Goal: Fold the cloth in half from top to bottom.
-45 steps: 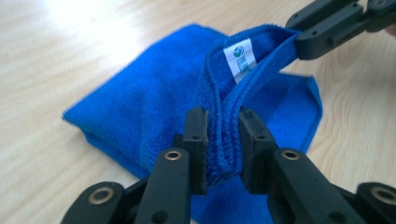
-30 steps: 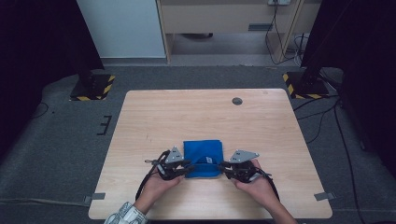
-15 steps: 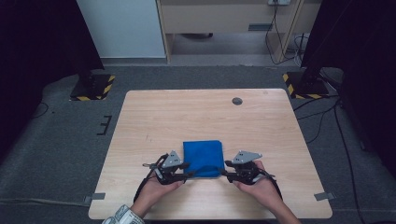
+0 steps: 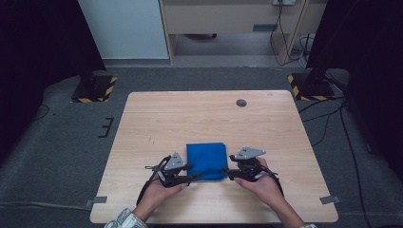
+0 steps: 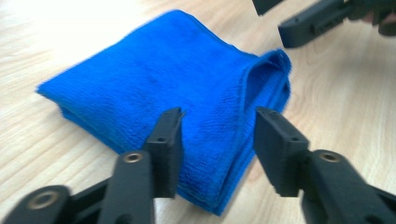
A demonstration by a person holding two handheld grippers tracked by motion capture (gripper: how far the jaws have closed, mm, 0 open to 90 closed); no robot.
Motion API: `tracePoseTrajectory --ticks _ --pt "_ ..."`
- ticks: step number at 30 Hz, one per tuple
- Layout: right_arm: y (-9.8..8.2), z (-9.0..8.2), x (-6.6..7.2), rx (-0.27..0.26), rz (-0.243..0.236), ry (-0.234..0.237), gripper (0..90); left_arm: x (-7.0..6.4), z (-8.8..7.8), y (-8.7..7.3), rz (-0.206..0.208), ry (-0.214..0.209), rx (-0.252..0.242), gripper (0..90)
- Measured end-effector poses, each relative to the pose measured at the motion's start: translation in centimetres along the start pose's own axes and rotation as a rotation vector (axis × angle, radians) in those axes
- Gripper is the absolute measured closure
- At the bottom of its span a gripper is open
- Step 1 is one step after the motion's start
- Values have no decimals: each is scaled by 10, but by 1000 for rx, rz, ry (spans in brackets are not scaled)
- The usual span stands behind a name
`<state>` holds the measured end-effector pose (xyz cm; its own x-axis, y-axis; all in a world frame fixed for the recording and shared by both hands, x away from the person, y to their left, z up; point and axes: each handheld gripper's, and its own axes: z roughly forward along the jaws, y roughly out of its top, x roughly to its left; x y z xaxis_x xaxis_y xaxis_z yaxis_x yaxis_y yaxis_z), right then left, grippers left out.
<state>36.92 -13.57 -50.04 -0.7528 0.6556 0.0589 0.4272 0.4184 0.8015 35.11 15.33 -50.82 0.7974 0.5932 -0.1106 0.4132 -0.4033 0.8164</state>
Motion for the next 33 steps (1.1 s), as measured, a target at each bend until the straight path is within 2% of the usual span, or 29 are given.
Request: tracePoseTrajectory --ticks 4,12,16,23,30,33 --pt "2 6 0 9 1 -8 343 4 -2 1 -14 12 -23 440" --pt "9 11 1 -6 9 -23 256 9 -5 2 -33 33 -53 344" --pt "13 10 2 -16 12 -27 214 10 -6 3 -35 57 -60 297" --pt "17 9 1 -25 18 -34 162 17 -10 4 -63 100 -63 199" --pt "20 7 -3 -23 33 -49 123 25 -15 3 -95 127 -74 157" --pt "21 4 -7 -33 39 -56 117 30 -19 3 -96 144 -73 146"
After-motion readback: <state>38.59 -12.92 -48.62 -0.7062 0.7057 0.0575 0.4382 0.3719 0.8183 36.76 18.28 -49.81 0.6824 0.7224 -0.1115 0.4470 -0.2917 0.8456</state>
